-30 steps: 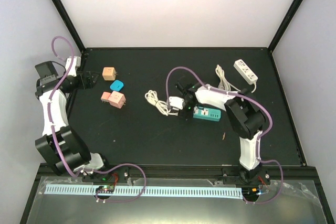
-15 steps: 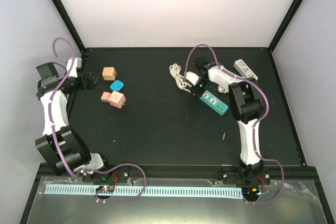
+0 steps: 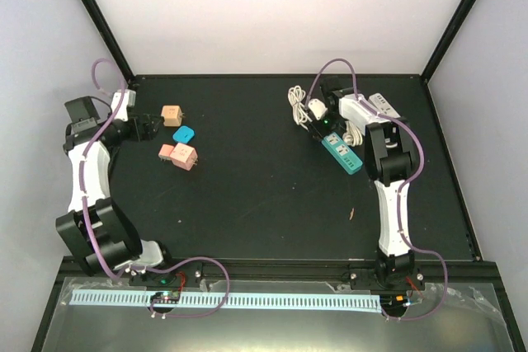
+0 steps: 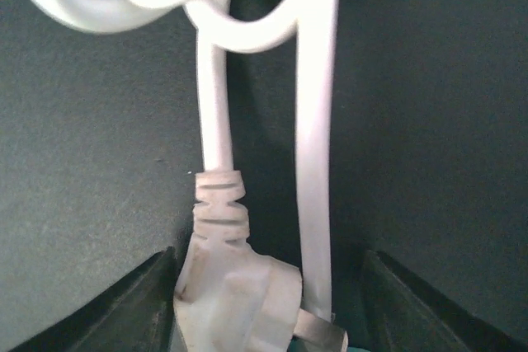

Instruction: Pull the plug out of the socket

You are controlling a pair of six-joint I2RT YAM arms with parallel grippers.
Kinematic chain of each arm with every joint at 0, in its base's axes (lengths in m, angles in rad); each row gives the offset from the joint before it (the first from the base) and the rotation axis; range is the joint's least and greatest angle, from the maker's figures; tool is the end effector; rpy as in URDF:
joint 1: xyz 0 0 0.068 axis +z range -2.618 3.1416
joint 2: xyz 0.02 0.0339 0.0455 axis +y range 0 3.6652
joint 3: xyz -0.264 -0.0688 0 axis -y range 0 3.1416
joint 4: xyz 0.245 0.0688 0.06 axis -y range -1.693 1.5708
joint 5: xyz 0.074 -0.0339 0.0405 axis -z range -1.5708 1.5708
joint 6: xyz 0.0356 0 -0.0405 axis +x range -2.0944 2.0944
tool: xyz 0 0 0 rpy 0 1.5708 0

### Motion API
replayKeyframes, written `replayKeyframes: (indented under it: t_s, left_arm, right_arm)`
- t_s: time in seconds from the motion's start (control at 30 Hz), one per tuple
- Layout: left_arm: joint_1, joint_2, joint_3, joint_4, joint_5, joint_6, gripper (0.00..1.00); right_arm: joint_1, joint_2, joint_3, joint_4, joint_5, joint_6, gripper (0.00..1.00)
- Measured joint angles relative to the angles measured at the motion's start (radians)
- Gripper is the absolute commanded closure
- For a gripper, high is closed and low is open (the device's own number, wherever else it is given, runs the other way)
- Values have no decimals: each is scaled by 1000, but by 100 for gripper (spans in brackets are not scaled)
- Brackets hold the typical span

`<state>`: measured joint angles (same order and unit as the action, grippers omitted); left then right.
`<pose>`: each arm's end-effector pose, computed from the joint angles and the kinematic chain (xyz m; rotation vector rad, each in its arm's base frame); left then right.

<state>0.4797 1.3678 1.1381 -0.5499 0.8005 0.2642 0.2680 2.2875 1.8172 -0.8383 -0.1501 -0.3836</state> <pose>0.2684 0.1108 0.3053 0.1424 2.1182 -0.5067 0.4492 0.1289 0.1495 -0.9440 2.7054 0.1933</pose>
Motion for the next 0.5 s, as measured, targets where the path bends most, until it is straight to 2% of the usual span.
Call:
replayKeyframes:
  t_s: [0.2,0.3,0.5]
  left_arm:
    - [-101,0,-2,5,-73,19,1]
    - [-153,2,1,3,-108,27,1]
    - [-265,65,102,-38,-186,52,1]
  right_arm:
    - [0,-41,-29,19,-15,52,9]
    - [0,-85,-29,29,-29,69,0]
    - [0,-207,-22,32,-72,72,0]
